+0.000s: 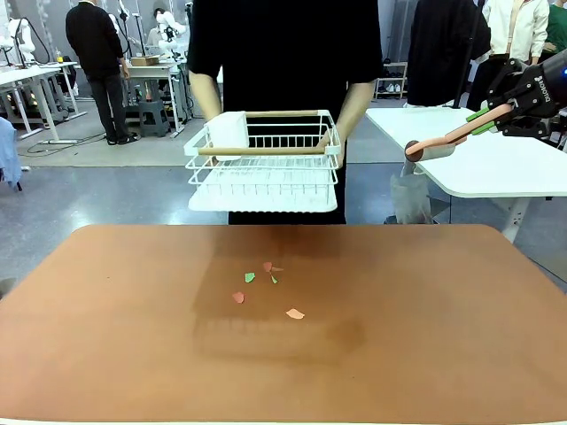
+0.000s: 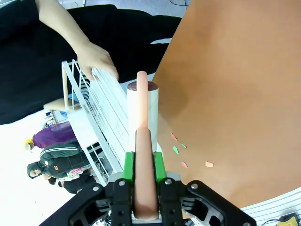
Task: Clean the table.
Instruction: Clean the table with the Lint Roller when the human lifts the Dish drying rack.
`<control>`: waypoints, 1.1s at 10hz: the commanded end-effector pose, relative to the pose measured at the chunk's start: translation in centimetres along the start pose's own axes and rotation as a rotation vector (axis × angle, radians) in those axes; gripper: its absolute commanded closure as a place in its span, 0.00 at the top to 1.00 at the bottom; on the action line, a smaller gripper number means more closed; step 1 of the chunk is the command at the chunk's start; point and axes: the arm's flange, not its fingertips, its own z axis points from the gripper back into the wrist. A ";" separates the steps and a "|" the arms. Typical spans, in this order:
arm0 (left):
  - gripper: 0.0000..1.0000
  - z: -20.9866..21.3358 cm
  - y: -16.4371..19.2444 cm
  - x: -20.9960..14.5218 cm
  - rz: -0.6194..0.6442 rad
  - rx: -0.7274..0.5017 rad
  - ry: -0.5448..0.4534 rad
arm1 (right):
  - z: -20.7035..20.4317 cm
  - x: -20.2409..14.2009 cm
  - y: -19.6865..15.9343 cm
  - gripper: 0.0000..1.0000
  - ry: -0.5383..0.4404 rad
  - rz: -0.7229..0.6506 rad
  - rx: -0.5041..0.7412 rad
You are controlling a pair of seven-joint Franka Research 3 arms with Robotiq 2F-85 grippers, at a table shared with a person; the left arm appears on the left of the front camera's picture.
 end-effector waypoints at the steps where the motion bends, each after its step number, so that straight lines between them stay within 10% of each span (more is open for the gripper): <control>1: 1.00 0.1 -0.1 -0.3 -0.027 -0.018 -0.011 | 0.0 0.0 0.0 0.21 0.000 0.000 0.000; 5: 1.00 0.1 -0.1 -0.3 -0.027 -0.018 -0.011 | -2.0 3.0 2.0 0.21 0.298 0.416 -0.173; 11: 1.00 0.1 -0.1 -0.3 -0.027 -0.018 -0.011 | -11.8 1.2 -1.3 0.21 0.425 0.800 -0.339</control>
